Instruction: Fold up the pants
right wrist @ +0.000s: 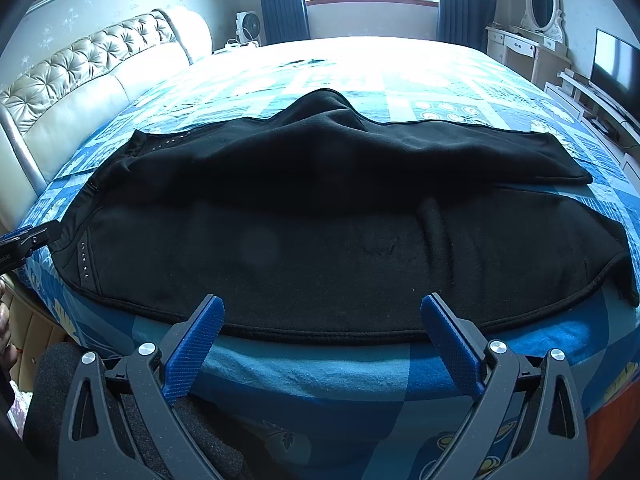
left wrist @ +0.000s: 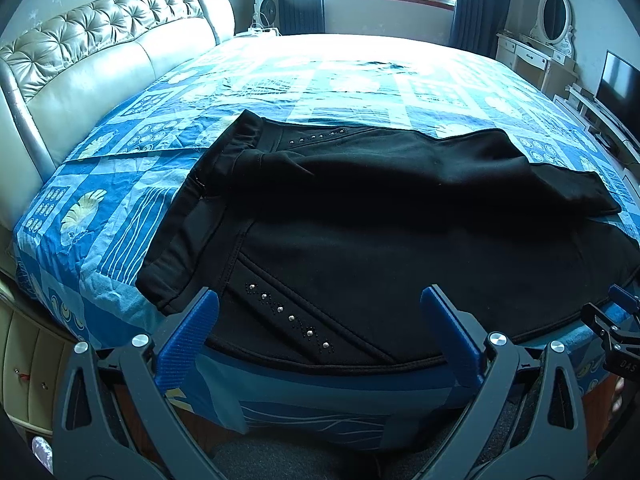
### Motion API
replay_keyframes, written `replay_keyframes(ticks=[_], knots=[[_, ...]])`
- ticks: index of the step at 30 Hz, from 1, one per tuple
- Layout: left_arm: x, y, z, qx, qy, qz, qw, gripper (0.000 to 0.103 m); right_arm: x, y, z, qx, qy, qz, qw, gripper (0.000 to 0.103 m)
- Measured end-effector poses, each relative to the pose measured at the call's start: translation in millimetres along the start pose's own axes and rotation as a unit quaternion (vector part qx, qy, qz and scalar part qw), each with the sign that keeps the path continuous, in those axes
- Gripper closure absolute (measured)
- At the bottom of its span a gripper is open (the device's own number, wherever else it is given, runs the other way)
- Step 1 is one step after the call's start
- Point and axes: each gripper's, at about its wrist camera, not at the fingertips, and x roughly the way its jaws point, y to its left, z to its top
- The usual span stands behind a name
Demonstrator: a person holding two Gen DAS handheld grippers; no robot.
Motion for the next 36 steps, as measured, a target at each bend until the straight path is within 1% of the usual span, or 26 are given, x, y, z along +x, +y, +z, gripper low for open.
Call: replay_keyframes(ticks=[36], knots=[[0.0, -2.7, -1.0, 0.005, 0.001, -0.003, 1.0000, 0.002, 2.8, 1.3, -1.6, 0.002, 0.006, 0.002, 1.000, 0.005]])
